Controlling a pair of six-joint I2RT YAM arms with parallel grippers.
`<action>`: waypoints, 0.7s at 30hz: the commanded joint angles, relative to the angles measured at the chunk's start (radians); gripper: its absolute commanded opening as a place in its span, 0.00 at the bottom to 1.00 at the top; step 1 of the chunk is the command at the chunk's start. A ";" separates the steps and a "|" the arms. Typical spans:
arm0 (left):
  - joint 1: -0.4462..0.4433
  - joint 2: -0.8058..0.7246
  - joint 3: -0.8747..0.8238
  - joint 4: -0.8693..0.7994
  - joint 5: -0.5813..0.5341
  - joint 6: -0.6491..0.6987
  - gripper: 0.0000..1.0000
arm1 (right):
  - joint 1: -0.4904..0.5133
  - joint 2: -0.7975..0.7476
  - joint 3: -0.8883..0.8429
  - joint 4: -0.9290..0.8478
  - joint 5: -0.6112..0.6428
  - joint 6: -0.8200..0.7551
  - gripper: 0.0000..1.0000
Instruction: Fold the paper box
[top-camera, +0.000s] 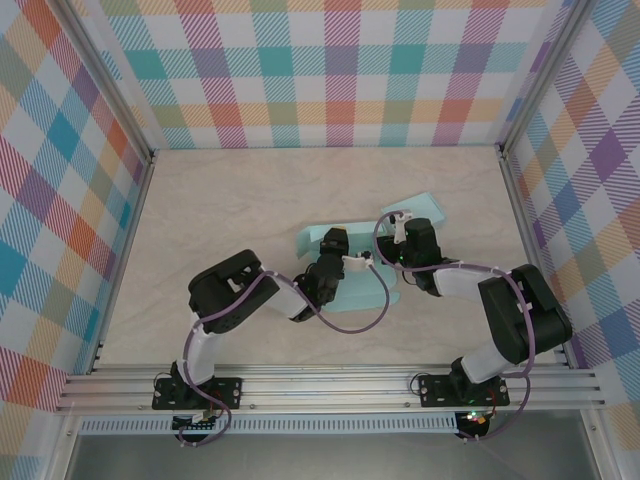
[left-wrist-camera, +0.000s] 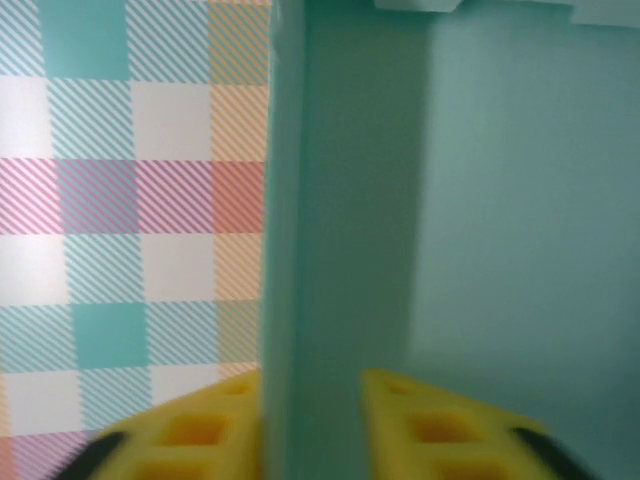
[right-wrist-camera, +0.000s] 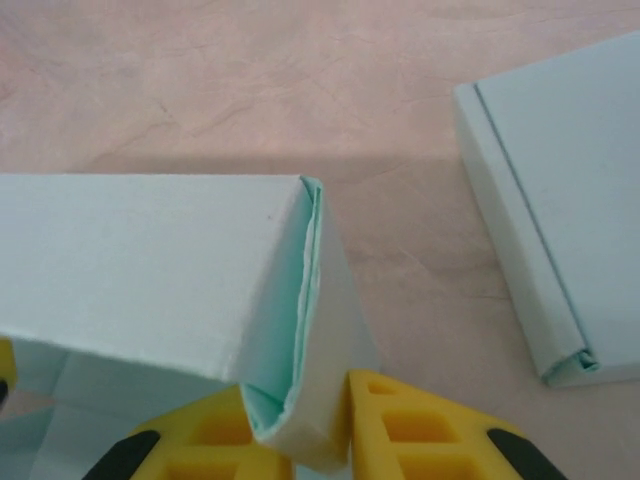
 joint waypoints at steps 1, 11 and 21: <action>-0.017 -0.116 -0.010 -0.155 -0.005 -0.229 0.50 | 0.022 -0.007 -0.010 0.065 0.075 -0.037 0.18; -0.018 -0.545 -0.097 -0.538 0.025 -0.948 1.00 | 0.060 -0.030 0.001 0.019 0.155 -0.093 0.13; 0.091 -0.879 -0.108 -0.941 0.033 -1.703 1.00 | 0.068 -0.083 0.048 -0.105 0.169 -0.171 0.02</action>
